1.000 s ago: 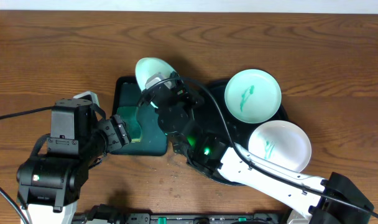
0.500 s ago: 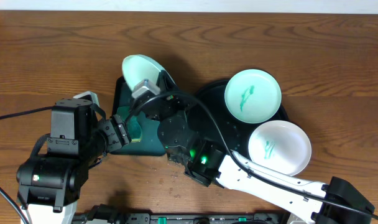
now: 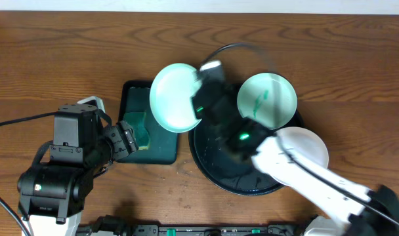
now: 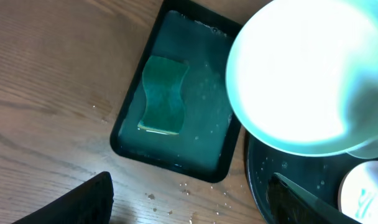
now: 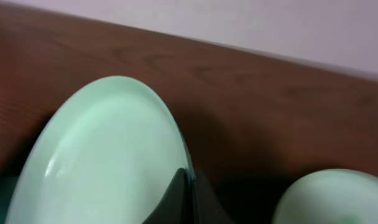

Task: Clean dirty plates on tray and stack at the side
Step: 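Carry the pale green plate to the right side and set it on the table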

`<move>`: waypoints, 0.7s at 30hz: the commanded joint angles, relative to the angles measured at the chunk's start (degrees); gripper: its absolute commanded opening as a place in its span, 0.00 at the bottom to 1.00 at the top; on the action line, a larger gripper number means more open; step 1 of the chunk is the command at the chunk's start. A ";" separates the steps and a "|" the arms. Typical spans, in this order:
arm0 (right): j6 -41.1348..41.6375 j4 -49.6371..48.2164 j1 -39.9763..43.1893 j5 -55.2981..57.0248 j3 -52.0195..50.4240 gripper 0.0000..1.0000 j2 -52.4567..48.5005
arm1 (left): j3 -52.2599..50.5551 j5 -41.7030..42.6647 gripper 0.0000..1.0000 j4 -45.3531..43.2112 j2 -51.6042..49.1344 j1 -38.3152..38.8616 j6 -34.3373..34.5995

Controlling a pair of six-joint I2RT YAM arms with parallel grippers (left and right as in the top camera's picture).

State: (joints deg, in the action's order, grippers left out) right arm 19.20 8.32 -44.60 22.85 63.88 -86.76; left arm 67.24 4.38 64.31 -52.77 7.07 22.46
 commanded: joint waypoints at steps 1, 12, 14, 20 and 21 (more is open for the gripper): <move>12.37 2.47 8.61 -18.25 0.48 0.01 7.61 | 0.26 0.13 0.79 0.15 0.00 -0.20 0.09; 14.45 33.35 55.49 -24.76 0.44 0.01 16.44 | 0.26 0.13 0.80 0.15 0.00 -0.20 0.09; 14.38 36.24 63.98 -24.70 0.26 0.01 15.28 | 0.26 0.13 0.79 0.15 0.00 -0.20 0.09; 13.77 37.57 81.07 -22.43 -0.92 0.01 7.96 | 0.26 0.13 0.80 0.15 0.00 -0.20 0.09; 13.77 37.57 82.77 -22.43 -0.94 0.01 5.75 | 0.26 0.13 0.79 0.13 0.00 -0.20 0.09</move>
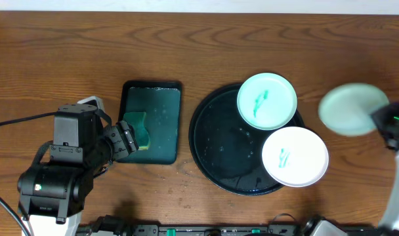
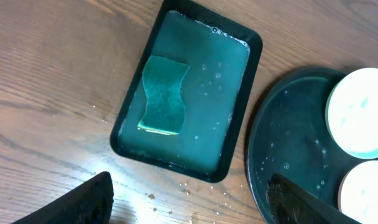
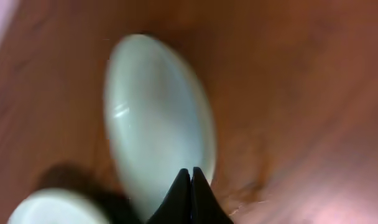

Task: Clean dirty plates on tray and stack at the side
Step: 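Carry the pale green plate to the right side and set it on the table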

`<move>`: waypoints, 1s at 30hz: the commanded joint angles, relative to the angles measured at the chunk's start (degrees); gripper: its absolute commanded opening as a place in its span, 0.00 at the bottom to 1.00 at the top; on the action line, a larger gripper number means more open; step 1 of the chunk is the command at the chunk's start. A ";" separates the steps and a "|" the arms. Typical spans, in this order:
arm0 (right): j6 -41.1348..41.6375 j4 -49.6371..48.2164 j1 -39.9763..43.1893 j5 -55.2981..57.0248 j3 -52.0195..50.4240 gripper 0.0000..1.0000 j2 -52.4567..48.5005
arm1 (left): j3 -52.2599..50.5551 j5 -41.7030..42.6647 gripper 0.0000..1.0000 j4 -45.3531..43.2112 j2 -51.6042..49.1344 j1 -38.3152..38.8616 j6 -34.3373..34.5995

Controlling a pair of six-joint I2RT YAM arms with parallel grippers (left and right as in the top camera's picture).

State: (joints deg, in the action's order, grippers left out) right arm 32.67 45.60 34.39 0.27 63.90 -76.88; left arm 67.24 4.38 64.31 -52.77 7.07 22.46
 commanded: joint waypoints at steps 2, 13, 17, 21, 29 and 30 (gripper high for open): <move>0.31 0.28 5.20 0.15 -0.96 0.01 -7.61 | 0.26 0.13 0.80 0.15 0.00 -0.20 0.09; -8.46 -1.27 2.69 -10.47 -0.94 0.03 -17.86 | 0.26 0.13 0.79 0.15 0.00 -0.20 0.09; -10.86 -5.05 2.69 -8.59 -0.92 0.14 -14.32 | 0.26 0.13 0.80 0.15 0.00 -0.20 0.09; -12.33 -9.18 2.62 -1.20 -0.98 0.19 -14.32 | 0.26 0.13 0.80 0.15 0.00 -0.20 0.09; -11.45 -13.03 2.29 3.04 -1.07 0.01 -24.35 | 0.26 0.13 0.79 0.15 0.00 -0.20 0.09; -11.43 -13.44 2.05 2.91 -1.07 0.01 -25.92 | 0.26 0.13 0.80 0.15 0.00 -0.20 0.09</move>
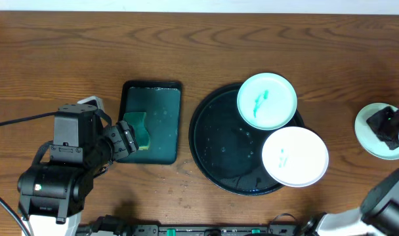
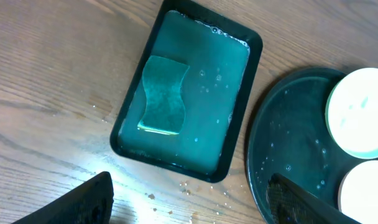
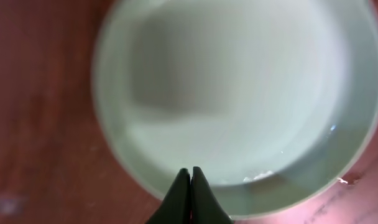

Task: Clean dirty plates on tray and stack at the side
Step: 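Carry the pale green plate to the right side and set it on the table, then move the right gripper back and grip the white plate rim on the tray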

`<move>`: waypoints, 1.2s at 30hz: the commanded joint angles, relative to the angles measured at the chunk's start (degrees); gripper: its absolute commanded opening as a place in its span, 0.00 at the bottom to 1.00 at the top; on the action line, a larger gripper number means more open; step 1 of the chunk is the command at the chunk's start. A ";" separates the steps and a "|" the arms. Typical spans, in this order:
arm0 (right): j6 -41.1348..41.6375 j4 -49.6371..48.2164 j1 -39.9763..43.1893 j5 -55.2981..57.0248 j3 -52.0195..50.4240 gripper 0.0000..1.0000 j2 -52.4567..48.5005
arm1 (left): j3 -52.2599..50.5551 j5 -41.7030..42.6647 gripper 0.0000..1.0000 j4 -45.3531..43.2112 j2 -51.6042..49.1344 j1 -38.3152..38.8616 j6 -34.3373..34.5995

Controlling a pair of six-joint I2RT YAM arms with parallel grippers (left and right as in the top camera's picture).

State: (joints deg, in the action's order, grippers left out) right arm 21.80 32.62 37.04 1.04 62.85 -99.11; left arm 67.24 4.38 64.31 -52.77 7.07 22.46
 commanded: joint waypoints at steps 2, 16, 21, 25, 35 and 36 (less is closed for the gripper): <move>0.02 -0.50 -1.31 2.12 -0.02 0.01 -6.12 | 0.26 0.13 0.79 0.13 0.00 -0.20 0.09; -1.88 3.45 -17.42 -14.64 0.00 0.01 -12.11 | 0.26 0.13 0.79 0.15 0.00 -0.20 0.09; -0.92 5.05 -19.39 -10.10 0.04 0.25 -7.50 | 0.26 0.13 0.80 0.15 0.00 -0.20 0.09; -8.87 5.38 -19.65 -17.05 0.04 0.31 1.07 | 0.26 0.13 0.80 0.15 0.00 -0.20 0.09; -16.68 5.77 -24.02 -21.90 0.04 0.39 16.24 | 0.26 0.13 0.80 0.15 0.00 -0.20 0.09; -16.46 7.98 -24.68 -20.92 0.04 0.37 16.24 | 0.26 0.13 0.79 0.15 0.00 -0.20 0.09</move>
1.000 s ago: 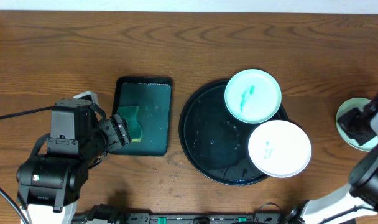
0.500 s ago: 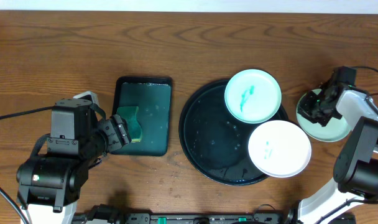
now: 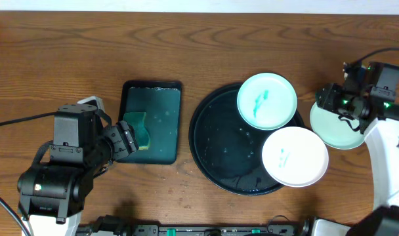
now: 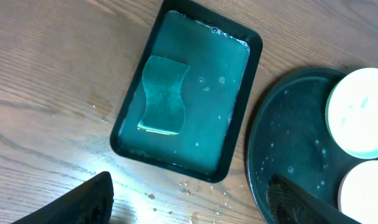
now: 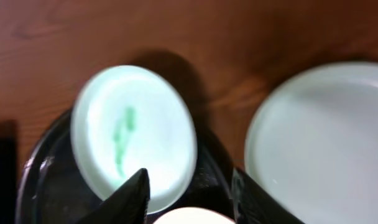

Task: Clean dirty plates on tray and stack at the side
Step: 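Move the right gripper back and grip the white plate rim on the tray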

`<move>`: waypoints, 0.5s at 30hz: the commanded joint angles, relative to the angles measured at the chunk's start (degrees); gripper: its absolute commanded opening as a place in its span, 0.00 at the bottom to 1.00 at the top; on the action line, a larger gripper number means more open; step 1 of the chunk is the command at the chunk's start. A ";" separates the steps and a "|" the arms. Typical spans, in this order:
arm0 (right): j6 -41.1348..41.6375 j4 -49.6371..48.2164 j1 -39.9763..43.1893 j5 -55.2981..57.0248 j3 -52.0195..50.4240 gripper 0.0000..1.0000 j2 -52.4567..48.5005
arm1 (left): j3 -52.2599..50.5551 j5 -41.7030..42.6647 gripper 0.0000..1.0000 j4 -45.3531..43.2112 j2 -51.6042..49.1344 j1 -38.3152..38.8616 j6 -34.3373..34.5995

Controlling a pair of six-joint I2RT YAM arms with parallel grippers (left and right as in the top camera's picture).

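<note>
A round dark tray (image 3: 222, 147) holds two dirty plates: a pale green one with a green smear (image 3: 266, 99) (image 5: 133, 134) at its far side, and a white one with small green marks (image 3: 294, 157) at its near right. A clean pale green plate (image 3: 332, 131) (image 5: 326, 137) lies on the wood just right of the tray. My right gripper (image 3: 325, 99) (image 5: 192, 199) hangs open between the smeared plate and the clean plate, holding nothing. My left gripper (image 3: 124, 141) (image 4: 189, 202) is open above the table, near the sponge basin.
A black rectangular basin (image 3: 176, 124) (image 4: 254, 46) of water stands left of the round tray, with a green sponge (image 3: 139, 131) (image 4: 164, 93) lying in it. Crumbs and drops dot the wood in front of the basin. The left arm's base fills the near left corner.
My right gripper was shut on the clean plate near the table's right edge. Now it is open and further left, and the plate lies on the wood beside the tray. The left arm is unchanged.
My right gripper first held the clean plate over the basin and tray's left side. Then it had the plate out at the right of the table, then lower near the right edge. Now the plate rests beside the tray and the gripper is open.
</note>
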State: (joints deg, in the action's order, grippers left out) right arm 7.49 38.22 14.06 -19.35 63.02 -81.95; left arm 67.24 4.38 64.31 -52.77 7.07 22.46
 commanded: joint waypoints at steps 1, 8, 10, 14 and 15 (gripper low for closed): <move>-0.55 4.74 -2.14 2.40 -0.13 0.36 -0.92 | 0.26 0.13 0.79 0.15 0.00 -0.20 0.09; 11.45 20.11 -2.43 24.39 -0.15 0.42 -0.94 | 0.26 0.13 0.80 0.15 0.00 -0.20 0.09; 12.39 23.63 -2.43 26.14 -0.37 0.43 -0.98 | 0.26 0.13 0.80 0.15 0.00 -0.20 0.09; 14.14 25.40 -2.43 30.05 -2.78 0.48 -0.98 | 0.26 0.13 0.80 0.13 0.00 -0.20 0.09; 14.47 25.14 -2.43 30.53 -3.80 0.49 -0.98 | 0.26 0.13 0.79 0.15 0.00 -0.20 0.09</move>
State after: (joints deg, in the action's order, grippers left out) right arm 18.83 63.33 11.70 5.52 61.58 -82.76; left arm 67.24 4.38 64.29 -52.77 7.05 22.46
